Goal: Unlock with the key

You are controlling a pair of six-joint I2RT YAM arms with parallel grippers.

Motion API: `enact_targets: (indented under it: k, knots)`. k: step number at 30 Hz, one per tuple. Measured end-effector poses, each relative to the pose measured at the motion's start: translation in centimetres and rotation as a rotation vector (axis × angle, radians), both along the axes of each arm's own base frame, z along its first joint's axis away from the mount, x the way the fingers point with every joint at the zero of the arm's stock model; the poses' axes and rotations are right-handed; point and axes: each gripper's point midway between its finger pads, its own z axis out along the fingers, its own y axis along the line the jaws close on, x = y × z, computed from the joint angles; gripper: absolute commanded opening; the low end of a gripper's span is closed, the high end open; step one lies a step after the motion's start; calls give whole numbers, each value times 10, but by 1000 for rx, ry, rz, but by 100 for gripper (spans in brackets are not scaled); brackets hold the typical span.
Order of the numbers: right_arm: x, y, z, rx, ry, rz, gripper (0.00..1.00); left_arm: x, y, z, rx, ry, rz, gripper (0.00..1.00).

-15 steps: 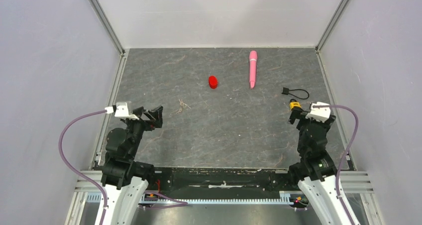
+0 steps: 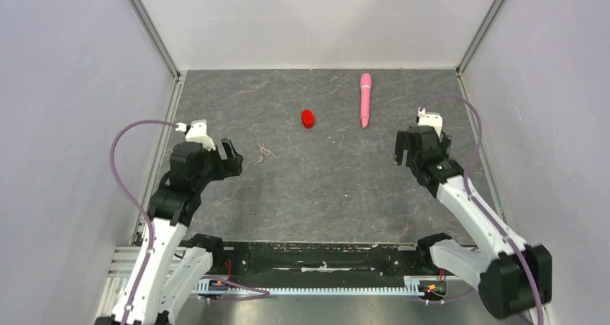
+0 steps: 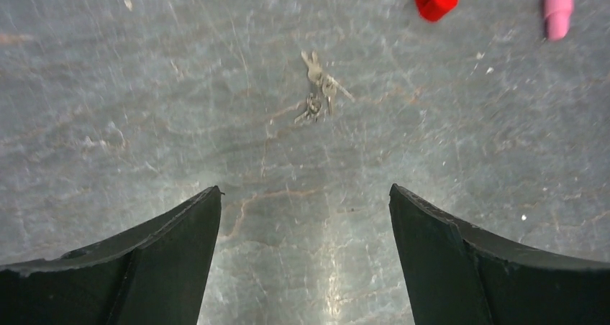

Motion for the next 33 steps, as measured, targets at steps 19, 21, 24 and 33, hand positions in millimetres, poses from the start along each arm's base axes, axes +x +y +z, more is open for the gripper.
enact_targets:
  k: [19, 21, 24, 33]
  knots:
    - [32, -44, -38, 18, 259, -177, 98, -4, -5, -58, 3, 284, 12, 92]
    - [33, -48, -47, 28, 286, -187, 98, -6, -5, -65, 6, 297, 9, 92]
    - [38, -56, -57, 48, 311, -198, 97, -8, -7, -70, 14, 306, -2, 92]
    - [84, -67, -78, 103, 341, -120, 85, -7, -9, -67, 37, 287, -4, 92]
